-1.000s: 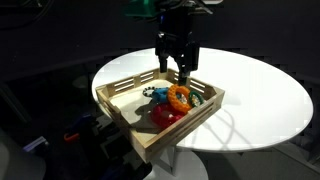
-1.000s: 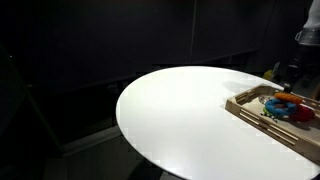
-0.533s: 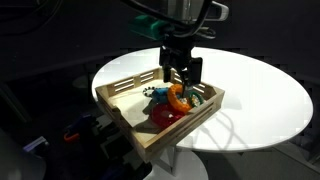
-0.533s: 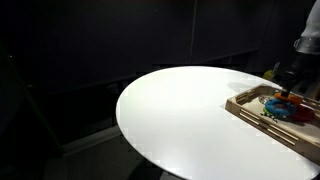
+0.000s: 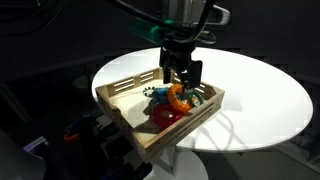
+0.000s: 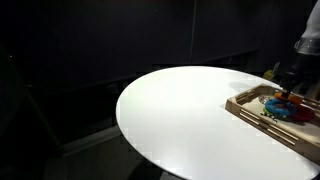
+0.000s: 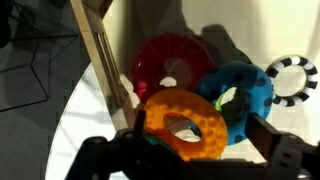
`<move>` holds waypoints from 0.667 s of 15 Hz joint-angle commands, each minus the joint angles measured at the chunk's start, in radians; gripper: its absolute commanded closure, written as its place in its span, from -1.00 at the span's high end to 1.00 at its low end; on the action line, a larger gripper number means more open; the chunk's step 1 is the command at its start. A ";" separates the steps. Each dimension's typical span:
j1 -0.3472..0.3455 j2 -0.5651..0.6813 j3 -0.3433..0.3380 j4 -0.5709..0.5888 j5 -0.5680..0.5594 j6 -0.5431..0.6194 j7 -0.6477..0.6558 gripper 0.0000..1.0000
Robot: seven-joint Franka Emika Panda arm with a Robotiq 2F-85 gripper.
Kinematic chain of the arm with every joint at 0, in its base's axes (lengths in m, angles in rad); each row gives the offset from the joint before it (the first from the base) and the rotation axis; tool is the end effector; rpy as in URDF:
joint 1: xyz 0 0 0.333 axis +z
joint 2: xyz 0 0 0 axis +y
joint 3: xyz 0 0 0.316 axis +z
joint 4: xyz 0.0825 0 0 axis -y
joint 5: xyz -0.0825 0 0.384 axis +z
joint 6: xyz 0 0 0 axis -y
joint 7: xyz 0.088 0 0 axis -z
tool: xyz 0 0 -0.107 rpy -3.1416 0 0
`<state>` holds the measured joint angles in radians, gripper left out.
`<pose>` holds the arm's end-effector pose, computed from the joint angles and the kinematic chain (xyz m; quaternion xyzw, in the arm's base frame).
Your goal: Put the orange ring on the table
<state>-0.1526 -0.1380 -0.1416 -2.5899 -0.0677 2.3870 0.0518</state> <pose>0.4089 -0.1233 0.3005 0.9887 -0.1460 -0.0341 0.0086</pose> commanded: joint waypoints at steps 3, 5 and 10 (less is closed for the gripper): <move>0.007 0.012 0.001 -0.001 0.020 0.028 -0.031 1.00; 0.011 0.017 0.005 -0.001 0.009 0.052 -0.030 1.00; 0.025 0.020 0.016 -0.002 0.005 0.102 -0.051 -0.03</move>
<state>-0.1327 -0.1165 -0.1314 -2.5901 -0.0677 2.4605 0.0328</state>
